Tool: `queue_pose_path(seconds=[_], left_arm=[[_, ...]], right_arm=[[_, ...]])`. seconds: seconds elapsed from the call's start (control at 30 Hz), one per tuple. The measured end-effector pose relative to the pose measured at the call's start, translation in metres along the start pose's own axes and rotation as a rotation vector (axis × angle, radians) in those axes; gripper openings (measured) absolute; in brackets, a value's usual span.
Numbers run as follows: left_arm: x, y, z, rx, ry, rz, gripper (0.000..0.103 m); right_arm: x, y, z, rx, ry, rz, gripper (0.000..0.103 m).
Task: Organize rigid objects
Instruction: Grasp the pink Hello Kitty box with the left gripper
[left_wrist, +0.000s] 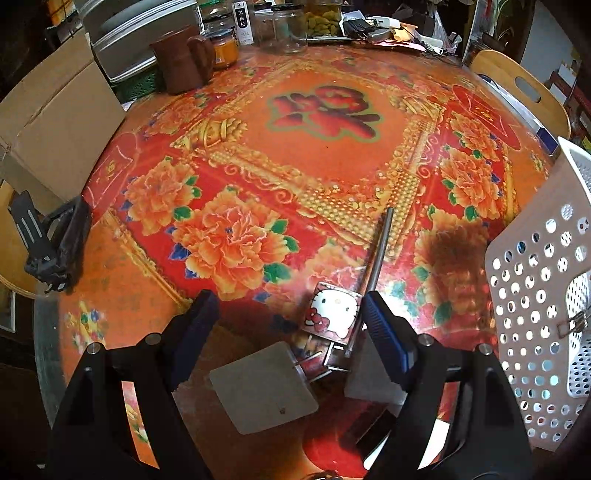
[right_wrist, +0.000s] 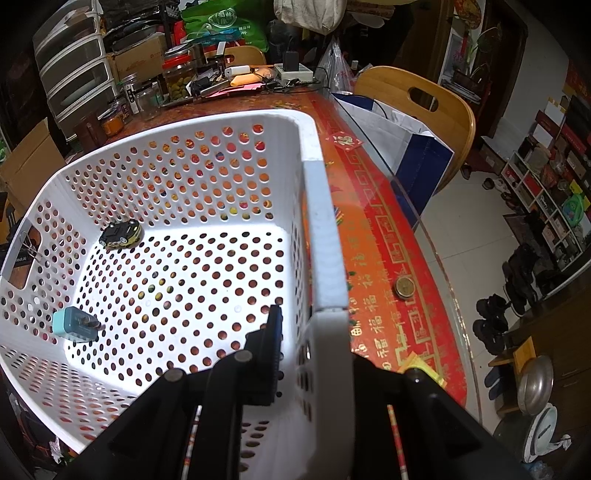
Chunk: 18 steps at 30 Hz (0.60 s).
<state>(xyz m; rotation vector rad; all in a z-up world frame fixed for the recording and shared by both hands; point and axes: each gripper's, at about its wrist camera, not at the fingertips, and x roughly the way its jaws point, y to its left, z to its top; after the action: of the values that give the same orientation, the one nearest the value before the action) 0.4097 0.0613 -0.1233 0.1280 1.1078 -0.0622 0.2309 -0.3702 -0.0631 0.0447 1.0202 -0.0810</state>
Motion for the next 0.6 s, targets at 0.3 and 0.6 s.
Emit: queue_pose_path(seconds=[0.3, 0.6], left_arm=[[0.003, 0.013, 0.001, -0.036, 0.003, 0.058, 0.080], [0.017, 0.011, 0.000, -0.035, 0.039, 0.071, 0.074]], right_arm=[[0.000, 0.000, 0.000, -0.003, 0.002, -0.001, 0.012], [0.000, 0.001, 0.000, -0.003, 0.002, 0.000, 0.011]])
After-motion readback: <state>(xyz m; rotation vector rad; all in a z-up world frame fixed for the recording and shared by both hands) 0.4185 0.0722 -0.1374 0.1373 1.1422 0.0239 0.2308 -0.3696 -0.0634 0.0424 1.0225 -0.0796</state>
